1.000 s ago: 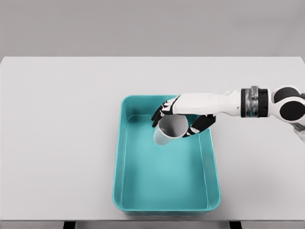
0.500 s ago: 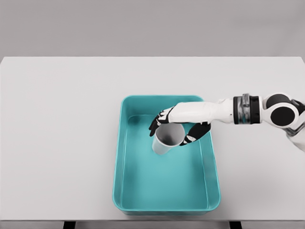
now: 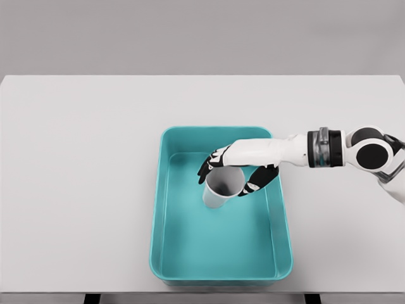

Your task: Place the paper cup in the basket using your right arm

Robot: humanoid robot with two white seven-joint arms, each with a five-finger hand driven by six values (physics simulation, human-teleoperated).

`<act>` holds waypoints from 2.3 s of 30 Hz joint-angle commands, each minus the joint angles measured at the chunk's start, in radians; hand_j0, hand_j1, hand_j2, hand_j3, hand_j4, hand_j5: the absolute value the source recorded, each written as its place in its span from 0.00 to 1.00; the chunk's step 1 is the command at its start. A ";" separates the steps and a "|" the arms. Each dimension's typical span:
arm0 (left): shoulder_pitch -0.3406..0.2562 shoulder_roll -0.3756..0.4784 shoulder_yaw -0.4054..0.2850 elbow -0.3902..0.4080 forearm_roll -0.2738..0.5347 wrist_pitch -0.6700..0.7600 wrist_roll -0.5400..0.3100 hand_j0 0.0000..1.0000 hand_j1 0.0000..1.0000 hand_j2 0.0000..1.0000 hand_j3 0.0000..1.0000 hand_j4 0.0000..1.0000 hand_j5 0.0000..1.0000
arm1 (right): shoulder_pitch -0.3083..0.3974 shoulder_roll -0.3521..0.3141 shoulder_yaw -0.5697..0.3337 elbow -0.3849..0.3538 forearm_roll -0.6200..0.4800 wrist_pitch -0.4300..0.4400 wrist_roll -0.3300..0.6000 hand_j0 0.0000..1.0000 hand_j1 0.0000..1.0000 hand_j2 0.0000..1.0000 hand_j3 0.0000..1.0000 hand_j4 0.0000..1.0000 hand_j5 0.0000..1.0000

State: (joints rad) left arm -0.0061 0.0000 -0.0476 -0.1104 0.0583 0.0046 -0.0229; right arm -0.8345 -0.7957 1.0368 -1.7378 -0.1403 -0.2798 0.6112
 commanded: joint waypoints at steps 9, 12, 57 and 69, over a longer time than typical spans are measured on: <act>0.000 0.000 0.000 0.000 0.000 0.000 0.000 1.00 1.00 1.00 1.00 1.00 1.00 | 0.000 -0.002 0.006 0.000 -0.005 0.002 0.000 0.80 0.80 0.80 0.80 0.80 0.80; 0.000 0.000 0.000 0.000 0.000 0.000 0.000 1.00 1.00 1.00 1.00 1.00 1.00 | 0.002 -0.002 0.005 0.000 -0.005 0.002 0.000 0.80 0.80 0.80 0.80 0.80 0.80; 0.000 0.000 0.000 0.000 0.000 0.000 0.000 1.00 1.00 1.00 1.00 1.00 1.00 | -0.012 -0.068 -0.072 -0.016 -0.010 -0.002 0.000 0.99 0.99 0.99 0.99 0.99 0.99; 0.000 0.000 0.000 0.000 0.002 0.000 0.000 1.00 1.00 1.00 1.00 1.00 1.00 | 0.017 -0.183 -0.242 -0.016 -0.087 -0.081 0.000 0.99 0.99 0.99 0.99 0.99 0.99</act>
State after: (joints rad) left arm -0.0061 -0.0001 -0.0476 -0.1104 0.0585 0.0046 -0.0229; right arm -0.8084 -0.9533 0.8189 -1.7530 -0.2065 -0.3459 0.6113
